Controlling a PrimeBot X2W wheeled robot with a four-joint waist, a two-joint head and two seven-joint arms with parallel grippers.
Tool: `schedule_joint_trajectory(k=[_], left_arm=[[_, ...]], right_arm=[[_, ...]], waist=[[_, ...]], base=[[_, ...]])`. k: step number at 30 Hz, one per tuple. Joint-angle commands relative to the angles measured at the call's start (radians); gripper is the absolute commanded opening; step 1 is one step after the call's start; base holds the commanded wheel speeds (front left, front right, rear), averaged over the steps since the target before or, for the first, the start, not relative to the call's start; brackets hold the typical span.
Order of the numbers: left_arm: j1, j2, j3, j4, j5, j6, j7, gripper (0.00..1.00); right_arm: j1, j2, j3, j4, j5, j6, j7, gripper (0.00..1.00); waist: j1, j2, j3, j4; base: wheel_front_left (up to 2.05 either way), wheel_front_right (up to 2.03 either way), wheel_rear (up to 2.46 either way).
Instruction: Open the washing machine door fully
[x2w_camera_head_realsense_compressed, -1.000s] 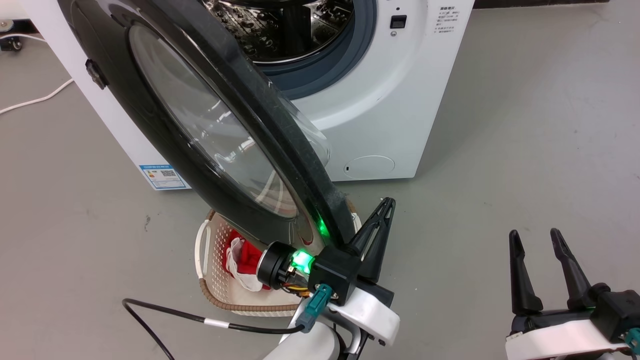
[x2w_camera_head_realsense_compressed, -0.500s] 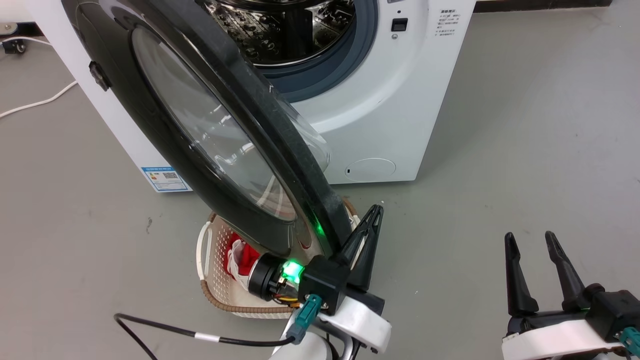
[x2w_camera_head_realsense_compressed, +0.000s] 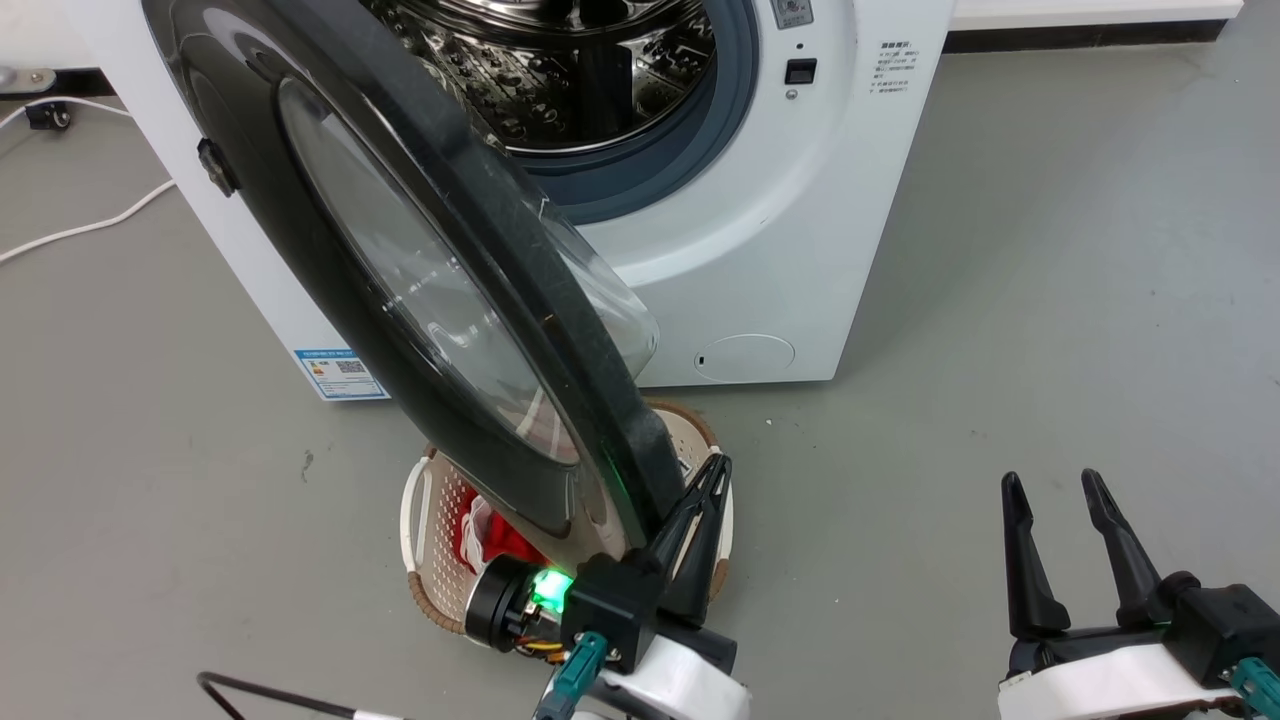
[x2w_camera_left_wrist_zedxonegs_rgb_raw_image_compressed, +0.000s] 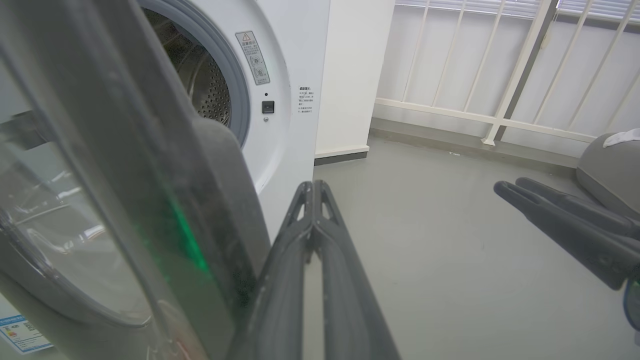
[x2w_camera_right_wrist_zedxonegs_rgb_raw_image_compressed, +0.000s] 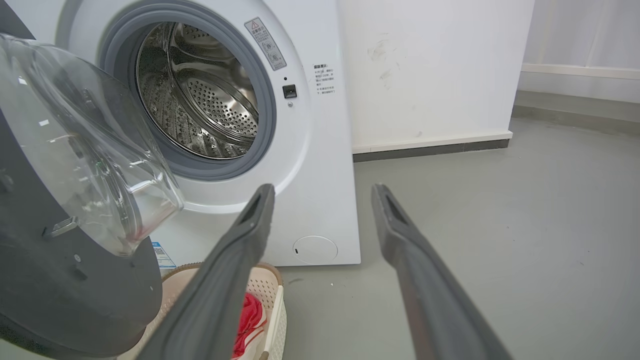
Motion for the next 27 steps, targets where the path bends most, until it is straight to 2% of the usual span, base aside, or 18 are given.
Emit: schedule_joint_trajectory(k=[1,16,27], left_arm=[[0.007,0.040,0.042,0.014,-0.005,0.028,0.003,0.00],[0.148,0.125,0.032,-0.175,0.021,0.107,0.050,0.00],[0.218,0.152,0.030,-0.261,0.035,0.157,0.063,0.00]], right_arm=[[0.002,0.003,0.002,0.001,-0.003,-0.001,-0.004,1.00],[0.030,0.003,0.001,-0.021,-0.002,-0.001,0.008,1.00],[0.035,0.003,-0.009,-0.039,-0.006,-0.001,0.020,1.00]], waist=[[0.0000,0.0000,-0.002,0.000],[0.0000,0.0000,-0.011,0.065],[0.0000,0.0000,0.008,0.149]], base=[[0.00,0.00,0.00],[0.00,0.00,0.00],[0.00,0.00,0.00]])
